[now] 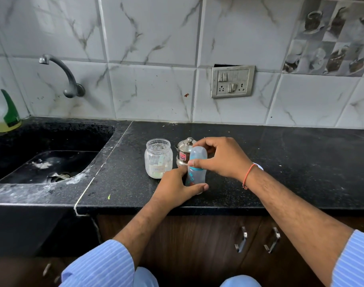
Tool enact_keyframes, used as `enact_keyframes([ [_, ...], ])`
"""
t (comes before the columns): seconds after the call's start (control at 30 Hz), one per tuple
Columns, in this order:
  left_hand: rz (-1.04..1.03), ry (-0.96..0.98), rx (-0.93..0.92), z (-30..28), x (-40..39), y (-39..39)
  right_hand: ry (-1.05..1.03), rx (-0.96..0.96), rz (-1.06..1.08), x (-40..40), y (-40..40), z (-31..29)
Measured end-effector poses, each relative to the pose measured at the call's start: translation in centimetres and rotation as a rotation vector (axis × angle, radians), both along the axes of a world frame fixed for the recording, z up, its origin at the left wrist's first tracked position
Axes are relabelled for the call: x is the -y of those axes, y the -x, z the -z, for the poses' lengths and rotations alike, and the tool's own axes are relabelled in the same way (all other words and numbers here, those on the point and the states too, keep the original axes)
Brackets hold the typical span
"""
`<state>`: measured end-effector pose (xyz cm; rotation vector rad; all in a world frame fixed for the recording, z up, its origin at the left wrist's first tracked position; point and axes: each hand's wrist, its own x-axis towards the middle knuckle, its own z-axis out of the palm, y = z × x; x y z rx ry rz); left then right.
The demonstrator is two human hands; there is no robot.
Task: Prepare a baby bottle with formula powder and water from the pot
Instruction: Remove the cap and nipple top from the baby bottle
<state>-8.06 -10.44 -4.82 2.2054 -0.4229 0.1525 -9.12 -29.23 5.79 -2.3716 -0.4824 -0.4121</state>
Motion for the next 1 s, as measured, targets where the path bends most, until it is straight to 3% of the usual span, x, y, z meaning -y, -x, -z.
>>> enact_keyframes([
  [0.17, -0.002, -0.036, -0.002, 0.0, 0.1, -0.2, 0.028, -0.052, -0.065, 0.4, -0.3, -0.6],
  [0.47, 0.027, -0.036, -0.057, -0.3, -0.2, 0.0, -0.372, -0.135, -0.146, 1.7, -1.0, -5.1],
  [0.63, 0.040, -0.015, -0.062, -0.1, -0.3, -0.1, -0.657, -0.291, -0.128, 4.0, -1.4, -3.3],
  [1.0, 0.031, -0.013, -0.054, -0.1, -0.3, 0.1, -0.756, -0.569, 0.102, 8.3, -3.6, 2.6],
])
